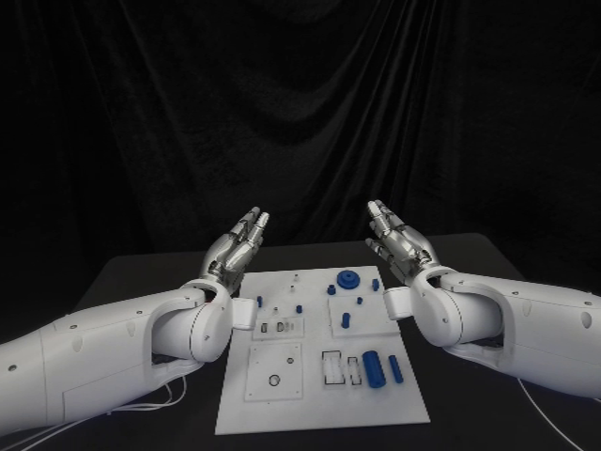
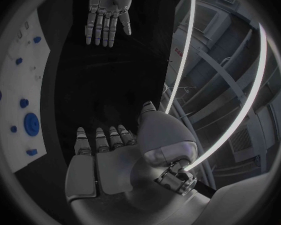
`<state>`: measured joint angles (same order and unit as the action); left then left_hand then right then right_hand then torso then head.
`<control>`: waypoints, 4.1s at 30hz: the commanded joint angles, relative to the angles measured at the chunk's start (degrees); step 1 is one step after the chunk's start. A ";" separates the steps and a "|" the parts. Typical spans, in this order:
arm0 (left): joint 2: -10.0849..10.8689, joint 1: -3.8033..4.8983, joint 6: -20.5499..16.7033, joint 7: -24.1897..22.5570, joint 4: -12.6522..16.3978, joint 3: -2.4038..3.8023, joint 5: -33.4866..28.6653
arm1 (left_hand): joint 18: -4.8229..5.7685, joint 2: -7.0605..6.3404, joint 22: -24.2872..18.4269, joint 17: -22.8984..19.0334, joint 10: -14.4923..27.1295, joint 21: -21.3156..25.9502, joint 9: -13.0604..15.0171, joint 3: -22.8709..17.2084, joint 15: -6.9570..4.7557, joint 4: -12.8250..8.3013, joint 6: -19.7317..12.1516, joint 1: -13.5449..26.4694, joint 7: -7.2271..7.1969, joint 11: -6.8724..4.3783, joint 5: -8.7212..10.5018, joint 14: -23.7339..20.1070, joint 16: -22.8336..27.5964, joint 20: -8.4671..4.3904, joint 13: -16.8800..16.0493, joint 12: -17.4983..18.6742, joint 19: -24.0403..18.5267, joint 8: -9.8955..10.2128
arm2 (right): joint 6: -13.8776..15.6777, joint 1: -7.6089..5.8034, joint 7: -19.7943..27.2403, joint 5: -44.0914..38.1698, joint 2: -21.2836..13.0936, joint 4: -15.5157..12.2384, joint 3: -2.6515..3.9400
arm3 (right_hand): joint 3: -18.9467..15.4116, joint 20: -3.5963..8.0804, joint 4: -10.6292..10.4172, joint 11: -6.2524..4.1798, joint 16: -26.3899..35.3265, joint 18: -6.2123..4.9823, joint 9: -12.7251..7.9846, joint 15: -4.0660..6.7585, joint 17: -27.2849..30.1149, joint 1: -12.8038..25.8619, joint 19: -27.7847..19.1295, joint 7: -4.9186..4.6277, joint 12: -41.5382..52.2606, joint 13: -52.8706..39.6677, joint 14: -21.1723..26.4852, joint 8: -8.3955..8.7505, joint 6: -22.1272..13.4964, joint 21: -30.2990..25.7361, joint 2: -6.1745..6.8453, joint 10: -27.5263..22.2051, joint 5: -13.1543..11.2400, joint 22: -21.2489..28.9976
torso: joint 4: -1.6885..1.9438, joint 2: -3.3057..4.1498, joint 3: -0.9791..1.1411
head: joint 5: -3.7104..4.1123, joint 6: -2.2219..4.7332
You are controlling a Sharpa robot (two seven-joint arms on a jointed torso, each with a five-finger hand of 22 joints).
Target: Assemble the parts on the task board
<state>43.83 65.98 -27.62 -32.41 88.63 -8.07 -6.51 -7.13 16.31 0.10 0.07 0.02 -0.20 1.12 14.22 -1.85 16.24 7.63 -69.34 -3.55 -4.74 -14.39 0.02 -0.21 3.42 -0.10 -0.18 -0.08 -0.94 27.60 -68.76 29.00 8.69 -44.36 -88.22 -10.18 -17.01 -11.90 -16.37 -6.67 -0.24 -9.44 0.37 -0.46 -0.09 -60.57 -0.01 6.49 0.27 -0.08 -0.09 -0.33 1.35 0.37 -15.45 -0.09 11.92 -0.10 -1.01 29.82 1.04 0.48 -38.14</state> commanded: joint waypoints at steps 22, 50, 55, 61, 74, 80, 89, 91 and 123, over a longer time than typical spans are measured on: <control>0.60 3.20 25.04 -13.78 -8.40 -4.07 9.32 | -2.88 0.23 0.43 1.83 -3.91 -0.53 0.65 -2.74 5.29 0.51 5.41 -5.59 3.72 7.10 -5.39 2.87 -1.93 5.90 -1.27 -4.50 0.38 -0.97 | -23.13 -3.89 0.75 0.86 -4.51 2.22 -4.00 | 2.00 -4.94 2.58 13.22 -10.96 1.69 2.26 -12.99 -4.89 -11.26 17.75 -8.12 2.98 -1.19 -13.68 -4.45 10.98 10.29 1.32 1.74 14.86 -5.05 | 0.94 1.29 -0.54 | 1.40 -2.71; 7.46 3.26 21.20 -16.08 -6.98 -4.08 15.57 | -3.38 -0.51 1.08 0.89 -4.38 -1.59 0.99 -1.13 5.43 0.45 9.33 -11.01 5.00 6.59 -8.98 1.65 -0.57 8.02 -1.45 -7.10 2.16 -1.52 | -17.17 -15.53 -23.42 -65.62 -8.16 1.38 -4.00 | 9.42 3.99 17.05 14.88 -34.70 -0.97 5.53 -1.79 -11.78 -26.17 68.14 -12.02 30.75 -3.52 -66.16 -12.21 37.74 33.99 6.85 28.60 2.90 -14.50 | 1.97 4.18 -2.05 | 0.67 -10.16; 8.89 3.40 19.80 -16.80 -5.55 -4.08 16.53 | -3.35 -0.84 0.90 0.72 -4.68 -1.30 1.01 -0.85 4.97 0.47 10.00 -12.24 5.01 6.64 -9.97 1.41 -0.41 7.40 -1.49 -7.48 1.83 -1.54 | -16.86 -16.77 -29.61 -85.08 -7.54 0.60 -4.00 | 10.75 5.91 16.11 13.39 -42.43 -0.32 5.80 0.34 -16.75 -25.33 72.90 -10.54 28.11 -3.55 -72.42 -11.09 40.28 44.96 9.35 35.18 2.52 -24.63 | 3.16 6.15 -2.26 | 1.29 -10.40; 10.07 3.57 18.99 -17.44 -4.44 -4.08 17.33 | -3.35 -1.27 0.69 0.48 -4.86 -0.84 1.02 -0.68 4.26 0.47 10.56 -14.47 5.13 6.59 -13.30 1.03 -0.22 6.44 -1.51 -7.78 1.30 -1.45 | -17.67 -17.32 -33.88 -98.17 -7.26 -0.71 -4.00 | 13.51 6.45 15.85 12.90 -46.73 1.52 6.38 0.87 -20.36 -25.06 74.46 -9.41 24.43 -3.64 -73.09 -9.88 41.69 58.71 11.21 39.28 3.35 -41.85 | 4.28 7.83 -2.59 | 2.48 -10.19; 11.97 3.92 18.96 -17.67 -2.44 -4.07 17.68 | -3.31 -1.80 0.41 0.17 -4.72 -0.33 1.02 -1.16 3.92 0.28 10.95 -17.38 5.38 6.66 -16.53 0.44 0.00 5.65 -1.47 -7.80 0.66 -1.39 | -17.68 -17.59 -36.31 -108.47 -6.79 -1.84 -4.00 | 19.71 6.80 15.72 12.22 -51.05 2.90 7.60 1.41 -24.13 -23.42 75.19 -8.51 22.35 -4.13 -73.60 -8.65 43.50 68.48 14.43 43.16 5.55 -55.16 | 6.75 12.82 -3.42 | 5.56 -6.89; 12.15 3.99 19.03 -17.75 -2.38 -4.07 17.69 | -3.31 -1.76 0.39 0.15 -4.72 -0.30 1.03 -1.28 3.92 0.26 11.00 -17.64 5.46 6.68 -16.81 0.42 0.01 5.62 -1.47 -7.82 0.62 -1.39 | -18.10 -17.55 -36.02 -108.96 -6.22 -1.49 -4.00 | 21.15 6.74 15.62 12.23 -52.69 3.23 7.88 1.37 -26.21 -22.92 75.61 -8.57 21.59 -4.06 -73.89 -8.36 43.76 70.27 15.19 42.66 5.84 -57.80 | 7.53 14.62 -3.84 | 6.85 -5.19; 12.47 4.01 19.12 -17.99 -1.96 -4.07 17.69 | -3.30 -1.70 0.36 0.13 -4.68 -0.26 1.04 -1.40 3.89 0.26 11.14 -17.83 5.57 6.69 -17.00 0.36 0.04 5.58 -1.46 -7.78 0.57 -1.41 | -18.87 -17.36 -35.97 -109.08 -6.05 -1.90 -4.00 | 22.19 6.62 15.35 12.39 -54.72 3.36 7.91 1.25 -29.03 -22.14 75.59 -8.51 20.90 -4.04 -74.39 -7.58 43.13 71.19 15.90 42.22 5.56 -59.22 | 7.78 15.50 -4.10 | 7.07 -5.15; 12.57 4.02 19.10 -18.06 -1.82 -4.07 17.69 | -3.30 -1.70 0.36 0.13 -4.68 -0.26 1.04 -1.40 3.89 0.26 11.14 -17.83 5.57 6.69 -17.00 0.36 0.04 5.58 -1.46 -7.78 0.57 -1.41 | -19.00 -17.30 -35.96 -109.09 -6.02 -1.94 -4.00 | 22.34 6.60 15.33 12.42 -54.96 3.39 7.94 1.24 -29.38 -22.08 75.62 -8.51 20.83 -4.04 -74.45 -7.54 43.21 71.33 15.93 42.23 5.63 -59.44 | 7.80 15.60 -4.14 | 7.04 -5.13; 13.76 4.08 21.34 -20.13 -0.09 -4.08 17.70 | -2.96 -2.69 -0.10 -0.07 -2.79 0.20 0.82 -0.08 0.73 0.44 8.59 -17.80 2.75 2.78 -16.36 -0.02 0.21 1.63 -0.79 -2.81 0.08 -1.00 | -19.38 -15.43 -35.71 -109.11 -4.96 0.73 -4.01 | 25.40 6.30 15.13 12.75 -58.41 3.82 9.15 0.98 -34.28 -20.93 76.31 -9.03 20.58 -4.48 -75.46 -7.29 45.49 73.68 17.19 44.30 7.23 -63.22 | 8.07 16.93 -4.70 | 7.62 -4.80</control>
<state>57.68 69.89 -7.48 -38.78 88.37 -12.20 11.03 -9.31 13.44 0.05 0.06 -2.97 -0.19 1.97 13.89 -1.44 16.67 16.19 -87.13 -0.83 -2.12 -30.71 0.04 -0.20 4.63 -0.96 -3.26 0.15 -2.21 7.52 -84.40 -6.40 -99.77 -49.38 -87.66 -14.22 8.30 -5.68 -1.24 6.13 -58.60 -6.69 9.49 0.57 -34.37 -81.34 75.92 -2.52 20.84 -4.52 -75.12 -7.65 46.78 73.88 1.30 44.03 19.04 -63.32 7.12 46.62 -3.60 8.16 -42.93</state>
